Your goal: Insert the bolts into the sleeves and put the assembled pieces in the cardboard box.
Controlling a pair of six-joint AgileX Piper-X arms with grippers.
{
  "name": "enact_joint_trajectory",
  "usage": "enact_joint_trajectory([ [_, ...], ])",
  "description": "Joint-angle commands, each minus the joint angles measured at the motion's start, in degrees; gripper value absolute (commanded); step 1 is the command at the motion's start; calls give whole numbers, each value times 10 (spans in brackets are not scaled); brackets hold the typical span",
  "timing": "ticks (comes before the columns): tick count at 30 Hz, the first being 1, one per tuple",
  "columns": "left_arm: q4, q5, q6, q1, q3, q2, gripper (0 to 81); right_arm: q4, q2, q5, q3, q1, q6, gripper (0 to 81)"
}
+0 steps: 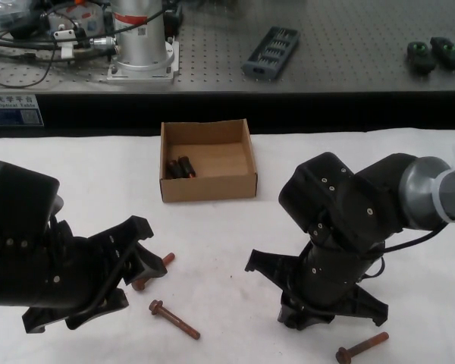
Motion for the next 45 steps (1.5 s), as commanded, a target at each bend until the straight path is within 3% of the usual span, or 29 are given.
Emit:
enact_joint_trajectory([
  [1, -2, 2, 12, -1, -1, 1, 462, -8, 1, 8, 7, -1, -67, 43],
  [6, -8, -10, -56, -1, -1, 1, 462, -10, -30, 35, 7, -4, -196, 43],
  [11, -16, -42, -57, -1, -1, 1, 462, 5, -109, 105, 12, -5, -314, 43],
  [16, -16, -59, -61, -2, -1, 1, 419, -40, -195, 112, 51, -9, -319, 43],
  [25, -20, -47, -61, -27, -1, 63, 419, -62, -308, 112, 120, -20, -336, 43],
  [31, -7, -48, -62, -55, -17, 112, 419, -69, -334, 112, 120, -23, -336, 43],
  [45, 83, -60, -65, -55, -117, 184, 419, -85, -337, 112, 120, -23, -336, 43],
])
